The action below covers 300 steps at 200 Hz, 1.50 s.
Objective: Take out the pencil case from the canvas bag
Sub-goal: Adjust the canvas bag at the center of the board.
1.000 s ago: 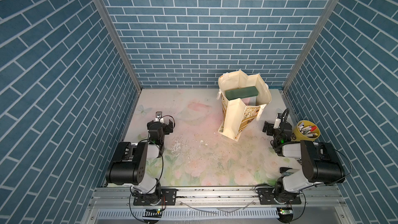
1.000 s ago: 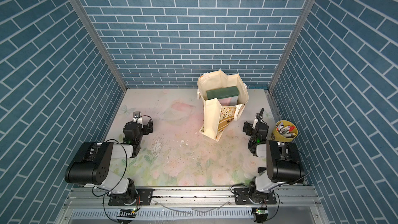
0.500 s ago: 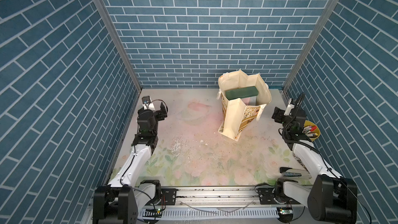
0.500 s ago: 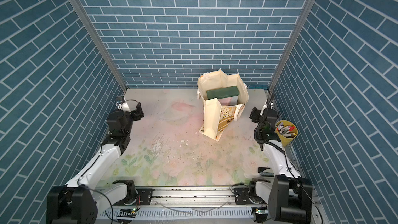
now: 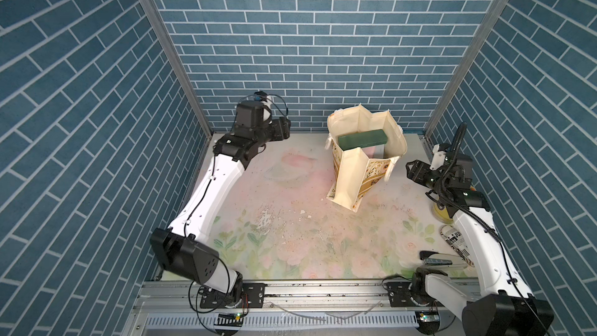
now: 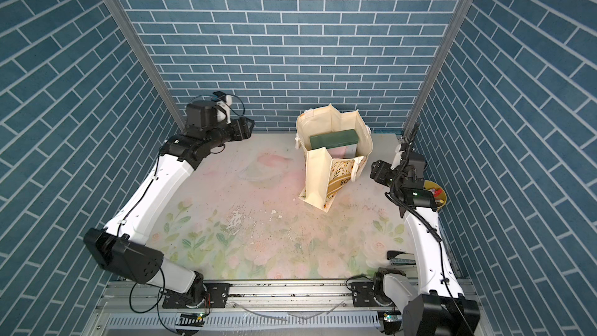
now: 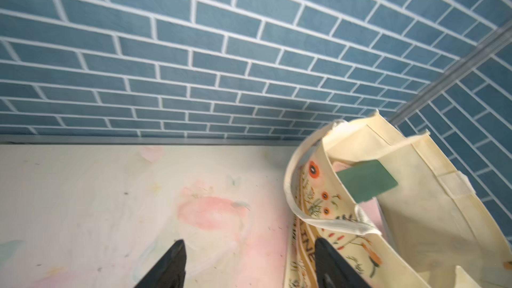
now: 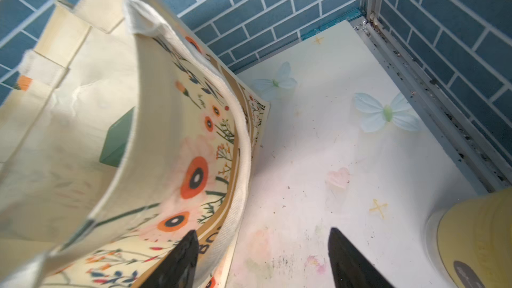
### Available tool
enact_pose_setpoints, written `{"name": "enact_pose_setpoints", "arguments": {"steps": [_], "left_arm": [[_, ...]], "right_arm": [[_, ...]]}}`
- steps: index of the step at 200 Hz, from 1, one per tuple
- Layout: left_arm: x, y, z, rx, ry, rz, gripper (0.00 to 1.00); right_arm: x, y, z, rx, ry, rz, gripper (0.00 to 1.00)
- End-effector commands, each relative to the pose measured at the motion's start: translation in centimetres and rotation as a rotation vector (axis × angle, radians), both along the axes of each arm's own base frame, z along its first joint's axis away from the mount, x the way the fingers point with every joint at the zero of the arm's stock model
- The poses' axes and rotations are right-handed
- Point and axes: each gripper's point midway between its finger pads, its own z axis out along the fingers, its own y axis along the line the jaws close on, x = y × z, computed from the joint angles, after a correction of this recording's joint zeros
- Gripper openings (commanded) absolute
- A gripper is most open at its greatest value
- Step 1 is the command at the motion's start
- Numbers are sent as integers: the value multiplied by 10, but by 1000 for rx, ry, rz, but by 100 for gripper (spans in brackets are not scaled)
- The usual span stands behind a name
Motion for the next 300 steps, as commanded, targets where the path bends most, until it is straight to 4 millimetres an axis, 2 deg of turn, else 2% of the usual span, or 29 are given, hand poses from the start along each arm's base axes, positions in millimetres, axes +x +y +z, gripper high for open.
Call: {"name": "enact_pose_setpoints", "arguments": {"steps": [1,29,61,96,117,162,194,243,279,300], "left_arm": [[-1,-43,-29,37,170,-114,72],[25,-81,-35,56,234,-163,71],[53,-116,-44,-43,267,-207,68],[81,-137,-59,-150,252,-211,63],[94,-146,-74,-188,258,-209,61],[105,-178,-90,-300,283,-280,55],[107,-181,-97,-291,281,-280,46],[105,-180,-102,-267,287,-280,19],[106,-179,-86,-266,240,-279,0],[106,-177,-71,-261,193,-282,0]], "right_arm": [[-3,14,32,76,-30,46,73],[2,17,46,118,-46,47,72],[13,16,45,153,-36,18,71],[39,16,44,188,-48,9,69],[53,16,35,192,-26,6,69],[58,24,26,220,3,45,67],[54,33,28,221,10,72,67],[52,39,36,217,18,83,68],[49,39,49,215,5,86,70],[48,38,55,212,-6,82,70]]}}
